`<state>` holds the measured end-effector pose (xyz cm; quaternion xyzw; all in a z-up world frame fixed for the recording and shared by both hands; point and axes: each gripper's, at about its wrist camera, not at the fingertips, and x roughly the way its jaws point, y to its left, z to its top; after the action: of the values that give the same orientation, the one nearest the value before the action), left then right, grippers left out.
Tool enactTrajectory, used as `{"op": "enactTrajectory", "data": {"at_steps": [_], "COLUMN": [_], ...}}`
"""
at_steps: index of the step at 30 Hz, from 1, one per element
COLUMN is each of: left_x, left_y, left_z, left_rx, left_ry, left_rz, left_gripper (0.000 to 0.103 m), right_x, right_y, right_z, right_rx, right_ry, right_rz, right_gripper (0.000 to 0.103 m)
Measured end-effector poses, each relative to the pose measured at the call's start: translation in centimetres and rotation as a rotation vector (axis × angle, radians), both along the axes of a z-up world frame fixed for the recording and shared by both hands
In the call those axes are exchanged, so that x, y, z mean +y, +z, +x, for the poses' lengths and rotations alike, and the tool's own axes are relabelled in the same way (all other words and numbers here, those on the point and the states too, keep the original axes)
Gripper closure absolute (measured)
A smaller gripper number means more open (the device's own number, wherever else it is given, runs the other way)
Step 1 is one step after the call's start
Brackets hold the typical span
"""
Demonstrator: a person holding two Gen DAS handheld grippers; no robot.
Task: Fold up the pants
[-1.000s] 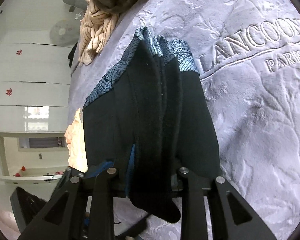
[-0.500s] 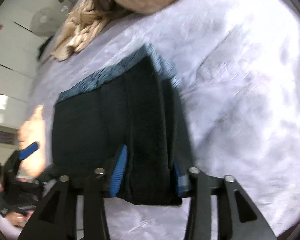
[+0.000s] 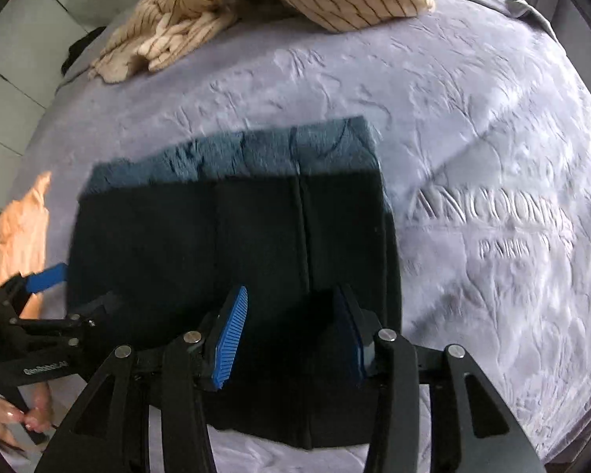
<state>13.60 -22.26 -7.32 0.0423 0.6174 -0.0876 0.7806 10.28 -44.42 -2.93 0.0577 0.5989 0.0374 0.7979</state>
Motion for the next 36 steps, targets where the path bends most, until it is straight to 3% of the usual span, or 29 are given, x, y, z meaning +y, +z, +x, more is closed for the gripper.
{"op": "enactTrajectory", "data": {"at_steps": [3, 11, 13, 15, 17, 19, 36], "left_x": [0.1, 1.2, 1.0, 0.8, 0.6, 0.3, -2.2], "left_y": [-0.7, -2.1, -1.5, -0.9, -0.4, -0.1, 0.6], "left_z": [0.0, 1.4, 1.3, 1.1, 0.9, 0.6, 1.0], "left_rx": [0.02, 0.166, 0.156, 0.136, 0.124, 0.116, 0.116], "left_ry": [0.011, 0.042, 0.027, 0.009, -0.006, -0.021, -0.042], "left_rz": [-0.05, -0.161, -0.14, -0.109, -0.085, -0.056, -0.006], "left_gripper": [0.0, 0.0, 0.0, 0.0, 0.0, 0.0, 0.0], "right_x": [-0.1, -0.3, -0.8, -1.9, -2.8, -3.5, -5.7], "right_y": [0.1, 0.3, 0.3, 1.0, 1.3, 1.2, -0.8], "right_z": [-1.2, -1.3, -1.6, -2.1, -2.7, -3.2, -4.3], "right_rx": [-0.019, -0.003, 0.009, 0.005, 0.013, 0.026, 0.097], "right_ry": [0.026, 0.034, 0.021, -0.014, -0.041, -0.067, -0.127], "right_rz": [-0.011, -0.029, -0.042, 0.03, 0.112, 0.154, 0.208], "right_gripper": [0.053, 0.052, 0.052, 0.051, 0.035, 0.031, 0.028]}}
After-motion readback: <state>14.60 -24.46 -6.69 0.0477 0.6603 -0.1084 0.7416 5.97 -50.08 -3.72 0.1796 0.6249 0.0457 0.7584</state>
